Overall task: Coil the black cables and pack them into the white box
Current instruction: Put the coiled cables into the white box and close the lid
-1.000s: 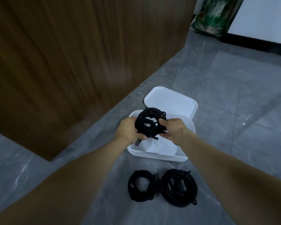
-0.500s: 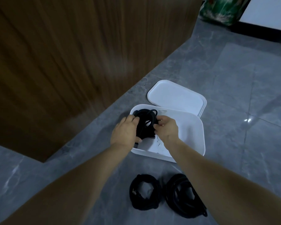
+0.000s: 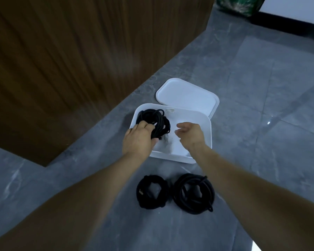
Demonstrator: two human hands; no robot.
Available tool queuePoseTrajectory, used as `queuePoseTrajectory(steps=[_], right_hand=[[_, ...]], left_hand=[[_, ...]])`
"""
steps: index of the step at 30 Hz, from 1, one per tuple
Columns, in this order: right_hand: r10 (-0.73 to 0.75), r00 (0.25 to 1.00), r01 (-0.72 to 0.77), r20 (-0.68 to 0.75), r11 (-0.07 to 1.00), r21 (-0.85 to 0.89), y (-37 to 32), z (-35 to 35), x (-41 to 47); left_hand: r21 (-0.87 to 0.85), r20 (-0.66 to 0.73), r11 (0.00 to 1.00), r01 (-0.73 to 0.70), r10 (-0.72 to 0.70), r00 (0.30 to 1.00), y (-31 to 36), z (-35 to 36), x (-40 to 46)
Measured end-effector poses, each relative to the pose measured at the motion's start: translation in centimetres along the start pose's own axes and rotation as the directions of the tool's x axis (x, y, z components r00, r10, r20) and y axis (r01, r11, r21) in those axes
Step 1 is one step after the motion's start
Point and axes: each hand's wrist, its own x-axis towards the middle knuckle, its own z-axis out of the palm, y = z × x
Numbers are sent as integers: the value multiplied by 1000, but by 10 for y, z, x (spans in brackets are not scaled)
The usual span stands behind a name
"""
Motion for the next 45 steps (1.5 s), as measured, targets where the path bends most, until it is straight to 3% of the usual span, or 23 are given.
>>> queuePoseTrajectory(steps=[3, 7, 10, 15, 22, 26, 35, 40, 45], right_hand=[[-54, 997, 53, -50, 998, -36, 11, -23, -24], [-59, 993, 53, -101, 997, -57, 35, -52, -61], [-3, 993, -10, -116, 993, -114, 61, -66, -86], [156, 988, -156, -12, 974, -163, 105, -67, -106], [286, 954, -286, 90, 958, -13, 127, -57, -114], [307, 943, -324, 124, 934, 148, 128, -58, -117], [232, 972, -237, 49, 951, 198, 103, -89, -120], [185, 983, -178, -8, 958, 223, 67, -118, -122], [124, 990, -97, -65, 941, 325, 22, -113, -106]], left_hand=[[-74, -18, 995, -61, 60, 998, 18, 4, -26], [-171, 78, 982, -74, 88, 993, 41, 18, -65], [-238, 212, 969, 69, -17, 977, 55, 30, -87], [-268, 453, 881, 390, -242, 858, 76, 42, -101], [-299, 581, 799, 521, -281, 764, 74, 62, -97], [-418, 608, 690, 591, -272, 746, 67, 66, -95], [-644, 607, 489, 589, -143, 782, 85, 55, -85], [-700, 524, 504, 506, -118, 843, 112, 23, -67], [-768, 356, 536, 352, -100, 929, 113, -19, -26]])
